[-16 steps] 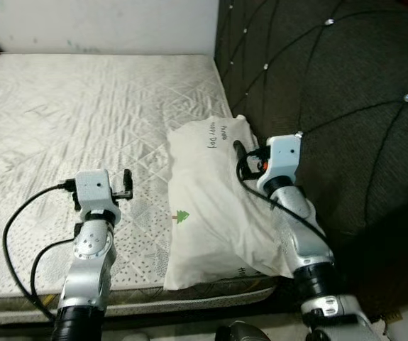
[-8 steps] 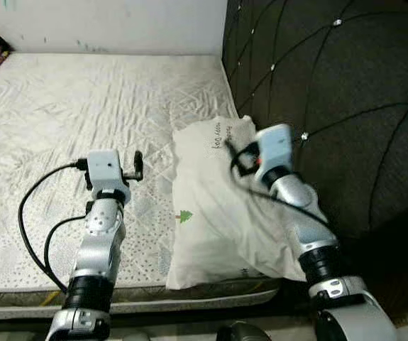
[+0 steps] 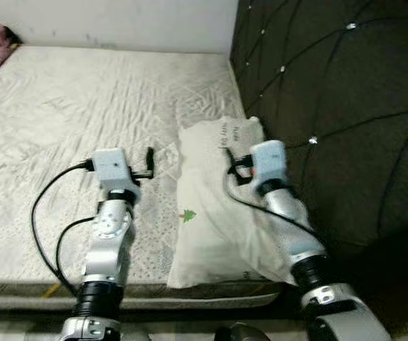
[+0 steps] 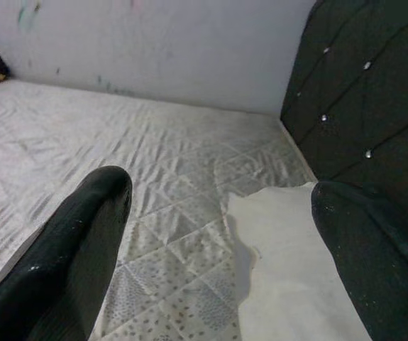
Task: Clean up the room
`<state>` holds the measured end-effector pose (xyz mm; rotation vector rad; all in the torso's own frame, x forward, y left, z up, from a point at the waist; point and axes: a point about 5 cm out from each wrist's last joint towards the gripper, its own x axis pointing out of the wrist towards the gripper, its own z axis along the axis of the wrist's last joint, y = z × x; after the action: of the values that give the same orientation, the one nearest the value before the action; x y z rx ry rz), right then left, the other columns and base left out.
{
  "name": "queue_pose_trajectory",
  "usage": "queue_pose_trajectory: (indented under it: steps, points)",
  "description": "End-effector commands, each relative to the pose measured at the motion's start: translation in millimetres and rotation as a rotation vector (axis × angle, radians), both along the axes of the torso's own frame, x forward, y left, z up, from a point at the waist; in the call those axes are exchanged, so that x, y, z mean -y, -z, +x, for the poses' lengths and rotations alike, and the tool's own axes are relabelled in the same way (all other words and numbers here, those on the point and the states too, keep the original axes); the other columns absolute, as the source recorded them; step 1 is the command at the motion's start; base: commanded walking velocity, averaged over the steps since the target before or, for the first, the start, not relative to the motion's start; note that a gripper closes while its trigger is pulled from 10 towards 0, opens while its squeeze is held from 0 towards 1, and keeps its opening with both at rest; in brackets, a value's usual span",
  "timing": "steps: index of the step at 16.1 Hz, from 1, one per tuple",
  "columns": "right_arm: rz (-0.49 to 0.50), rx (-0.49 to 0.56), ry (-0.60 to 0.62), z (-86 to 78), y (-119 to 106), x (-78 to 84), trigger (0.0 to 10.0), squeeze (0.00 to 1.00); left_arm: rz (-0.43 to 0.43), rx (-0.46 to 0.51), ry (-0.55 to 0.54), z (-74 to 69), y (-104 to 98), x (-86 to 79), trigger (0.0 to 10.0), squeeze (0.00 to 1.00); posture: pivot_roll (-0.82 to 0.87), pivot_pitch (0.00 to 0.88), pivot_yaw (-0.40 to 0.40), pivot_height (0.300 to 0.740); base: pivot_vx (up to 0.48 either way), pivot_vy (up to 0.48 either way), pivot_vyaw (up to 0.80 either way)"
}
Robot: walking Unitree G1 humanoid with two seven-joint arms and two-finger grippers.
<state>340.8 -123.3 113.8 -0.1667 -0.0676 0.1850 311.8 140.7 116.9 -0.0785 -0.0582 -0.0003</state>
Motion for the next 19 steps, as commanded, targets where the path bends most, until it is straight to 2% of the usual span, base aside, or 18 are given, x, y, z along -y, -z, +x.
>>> queue_pose_trajectory:
  steps: [1,2,3,5,8,12,15,19]
  points:
    - [0.016,-0.004,0.005,1.5,-2,2.1,10.0,0.00,0.013,0.012,0.002,-0.6,-2,0.3,10.0,0.00,0.05,0.000,-0.040,0.740,0.000,0.000,0.79]
    - [0.042,-0.007,-0.019,-0.3,-1,-0.1,10.0,0.00,0.026,0.005,0.009,1.3,2,-0.3,10.0,0.00,0.04,0.000,-0.034,0.740,0.000,0.000,0.48]
    - [0.041,-0.002,-0.019,-2.0,1,-1.1,10.0,0.00,0.003,-0.026,0.001,4.2,7,-2.7,10.0,0.00,0.04,0.000,-0.029,0.740,0.000,0.000,0.00]
    - [0.037,0.009,0.011,-3.4,4,1.7,10.0,0.00,0.011,-0.023,-0.005,4.4,5,-3.8,10.0,0.00,0.04,0.000,-0.023,0.740,0.000,0.000,0.00]
    - [0.056,-0.018,0.085,-3.6,11,14.4,10.0,0.00,0.004,-0.027,0.027,3.5,4,-2.0,10.0,0.00,0.06,0.000,-0.041,0.740,0.000,0.000,0.00]
    - [0.117,0.021,0.094,-2.2,-4,11.7,10.0,0.00,0.023,0.030,0.016,-7.9,-15,-6.8,10.0,0.00,0.08,0.000,-0.047,0.740,0.000,0.000,0.00]
    - [0.126,0.023,0.088,-5.1,-3,6.6,10.0,0.00,0.022,0.027,0.025,-11.0,-14,-4.4,10.0,0.00,0.10,0.000,-0.044,0.740,0.000,0.000,0.00]
    - [0.140,0.039,0.103,3.3,-15,5.3,10.0,0.00,0.046,0.034,0.085,-12.4,-21,3.1,10.0,0.00,0.09,0.000,-0.037,0.740,0.000,0.000,0.00]
